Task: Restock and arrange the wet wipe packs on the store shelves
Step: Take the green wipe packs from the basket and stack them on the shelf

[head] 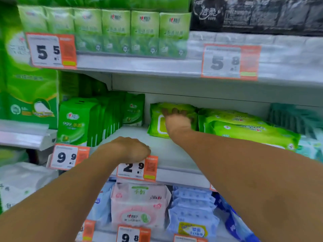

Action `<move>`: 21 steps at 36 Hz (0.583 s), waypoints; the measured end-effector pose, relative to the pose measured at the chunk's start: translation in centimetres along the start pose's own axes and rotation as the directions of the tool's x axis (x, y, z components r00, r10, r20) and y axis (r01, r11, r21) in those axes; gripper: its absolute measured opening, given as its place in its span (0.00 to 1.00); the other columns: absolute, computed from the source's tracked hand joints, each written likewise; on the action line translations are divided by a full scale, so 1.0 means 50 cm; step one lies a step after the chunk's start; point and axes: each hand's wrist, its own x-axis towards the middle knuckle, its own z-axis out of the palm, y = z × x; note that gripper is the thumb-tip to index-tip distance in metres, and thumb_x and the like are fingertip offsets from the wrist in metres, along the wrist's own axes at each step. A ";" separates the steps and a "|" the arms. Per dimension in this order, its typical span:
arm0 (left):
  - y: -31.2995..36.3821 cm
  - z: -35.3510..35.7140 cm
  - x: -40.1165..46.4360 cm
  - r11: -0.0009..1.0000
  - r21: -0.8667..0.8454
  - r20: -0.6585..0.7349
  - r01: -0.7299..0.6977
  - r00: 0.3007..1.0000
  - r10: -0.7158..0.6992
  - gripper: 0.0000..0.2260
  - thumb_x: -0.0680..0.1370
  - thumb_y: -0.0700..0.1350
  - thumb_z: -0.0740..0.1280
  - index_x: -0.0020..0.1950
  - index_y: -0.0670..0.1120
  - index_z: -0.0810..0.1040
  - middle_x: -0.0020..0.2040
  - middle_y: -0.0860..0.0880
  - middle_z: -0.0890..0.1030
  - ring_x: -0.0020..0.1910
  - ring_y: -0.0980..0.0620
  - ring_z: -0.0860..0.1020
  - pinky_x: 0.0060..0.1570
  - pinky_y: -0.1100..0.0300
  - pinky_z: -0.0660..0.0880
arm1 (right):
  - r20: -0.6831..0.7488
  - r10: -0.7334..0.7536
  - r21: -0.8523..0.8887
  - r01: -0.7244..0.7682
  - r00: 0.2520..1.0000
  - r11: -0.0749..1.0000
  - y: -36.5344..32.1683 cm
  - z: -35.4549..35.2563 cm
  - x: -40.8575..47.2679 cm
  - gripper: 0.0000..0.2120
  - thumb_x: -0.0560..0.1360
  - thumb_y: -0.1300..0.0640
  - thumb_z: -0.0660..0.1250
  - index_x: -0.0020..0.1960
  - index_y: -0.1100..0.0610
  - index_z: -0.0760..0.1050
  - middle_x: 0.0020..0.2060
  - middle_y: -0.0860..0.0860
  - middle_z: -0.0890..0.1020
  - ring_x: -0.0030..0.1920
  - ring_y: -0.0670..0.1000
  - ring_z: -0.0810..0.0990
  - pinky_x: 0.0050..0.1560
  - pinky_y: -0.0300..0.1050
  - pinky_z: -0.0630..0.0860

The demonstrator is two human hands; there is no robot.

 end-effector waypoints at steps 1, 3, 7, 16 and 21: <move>0.001 0.000 0.000 1.000 0.004 -0.008 -0.015 1.000 0.015 0.26 0.82 0.61 0.44 0.77 0.56 0.64 0.77 0.47 0.64 0.74 0.42 0.64 0.70 0.50 0.61 | -0.018 0.012 0.000 -0.012 1.000 1.000 -0.004 0.011 0.004 0.27 0.81 0.60 0.56 0.79 0.48 0.57 0.69 0.66 0.66 0.69 0.72 0.64 0.62 0.72 0.68; 0.007 -0.005 -0.005 1.000 -0.004 -0.003 0.007 1.000 -0.007 0.23 0.83 0.58 0.44 0.75 0.56 0.65 0.77 0.47 0.65 0.73 0.42 0.65 0.70 0.49 0.62 | -0.042 0.037 0.007 -0.036 0.998 0.999 -0.011 0.025 0.009 0.26 0.82 0.60 0.54 0.79 0.48 0.57 0.72 0.67 0.63 0.72 0.73 0.60 0.64 0.76 0.63; 0.023 0.004 -0.036 0.993 -0.111 -0.170 0.038 0.984 -0.057 0.18 0.84 0.49 0.48 0.67 0.48 0.72 0.69 0.42 0.73 0.65 0.39 0.72 0.64 0.48 0.70 | 0.071 0.041 0.100 -0.048 0.997 0.994 -0.009 -0.004 -0.016 0.27 0.81 0.60 0.56 0.79 0.48 0.56 0.75 0.63 0.60 0.76 0.69 0.56 0.70 0.73 0.58; 0.148 0.282 -0.270 0.889 -0.241 -0.916 -0.390 0.394 -0.076 0.09 0.78 0.44 0.63 0.53 0.39 0.76 0.50 0.41 0.78 0.49 0.41 0.74 0.49 0.48 0.69 | -0.564 0.040 0.578 0.359 0.825 0.732 0.037 -0.046 -0.491 0.07 0.77 0.61 0.62 0.43 0.61 0.77 0.29 0.45 0.74 0.33 0.48 0.77 0.34 0.53 0.68; 0.276 0.622 -0.402 0.844 -0.499 -0.168 -0.198 0.977 0.129 0.17 0.72 0.49 0.66 0.60 0.49 0.76 0.57 0.46 0.78 0.57 0.42 0.77 0.55 0.48 0.75 | -0.171 0.153 0.782 0.040 0.973 0.622 0.090 0.198 -0.820 0.14 0.78 0.53 0.64 0.35 0.53 0.69 0.25 0.45 0.69 0.29 0.51 0.70 0.34 0.45 0.61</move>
